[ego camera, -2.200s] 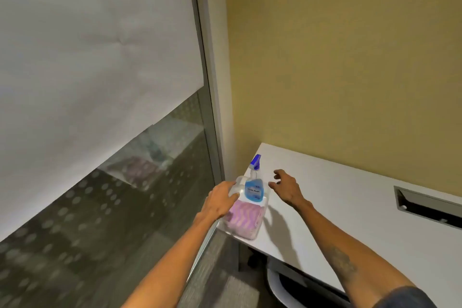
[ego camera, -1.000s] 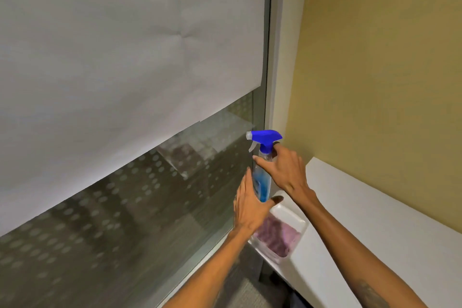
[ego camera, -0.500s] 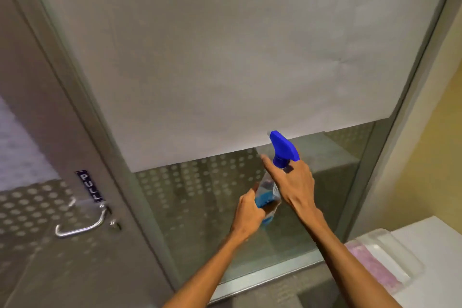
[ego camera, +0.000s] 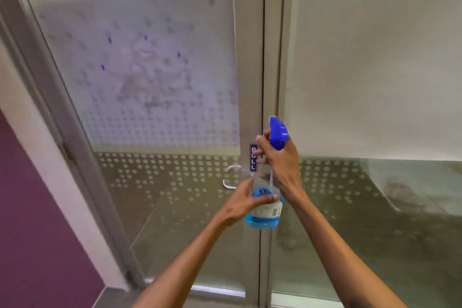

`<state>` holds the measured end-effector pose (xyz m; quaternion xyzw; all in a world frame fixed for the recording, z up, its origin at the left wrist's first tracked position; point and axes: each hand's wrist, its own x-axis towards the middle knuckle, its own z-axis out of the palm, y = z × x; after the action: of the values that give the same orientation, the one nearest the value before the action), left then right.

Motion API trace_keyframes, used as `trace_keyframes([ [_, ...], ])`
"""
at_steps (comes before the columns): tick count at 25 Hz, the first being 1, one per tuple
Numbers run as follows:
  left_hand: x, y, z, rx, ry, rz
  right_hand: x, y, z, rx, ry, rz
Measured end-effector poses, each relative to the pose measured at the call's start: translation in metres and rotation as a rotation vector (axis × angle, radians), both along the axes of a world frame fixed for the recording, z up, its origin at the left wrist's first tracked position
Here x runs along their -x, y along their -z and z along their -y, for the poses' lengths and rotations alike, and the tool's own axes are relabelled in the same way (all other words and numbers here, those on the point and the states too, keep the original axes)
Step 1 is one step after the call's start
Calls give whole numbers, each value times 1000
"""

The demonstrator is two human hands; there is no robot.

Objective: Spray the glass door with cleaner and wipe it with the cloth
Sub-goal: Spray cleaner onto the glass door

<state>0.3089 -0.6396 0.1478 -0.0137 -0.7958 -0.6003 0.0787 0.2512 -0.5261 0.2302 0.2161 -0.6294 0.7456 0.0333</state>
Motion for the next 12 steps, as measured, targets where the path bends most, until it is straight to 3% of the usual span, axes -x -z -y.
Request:
trace_keyframes([
  [5, -50, -34, 99, 81, -32, -72, -43, -26, 112, 32, 46, 21],
  [12, -55, -40, 224, 142, -230, -100, -46, -54, 251, 47, 98, -144],
])
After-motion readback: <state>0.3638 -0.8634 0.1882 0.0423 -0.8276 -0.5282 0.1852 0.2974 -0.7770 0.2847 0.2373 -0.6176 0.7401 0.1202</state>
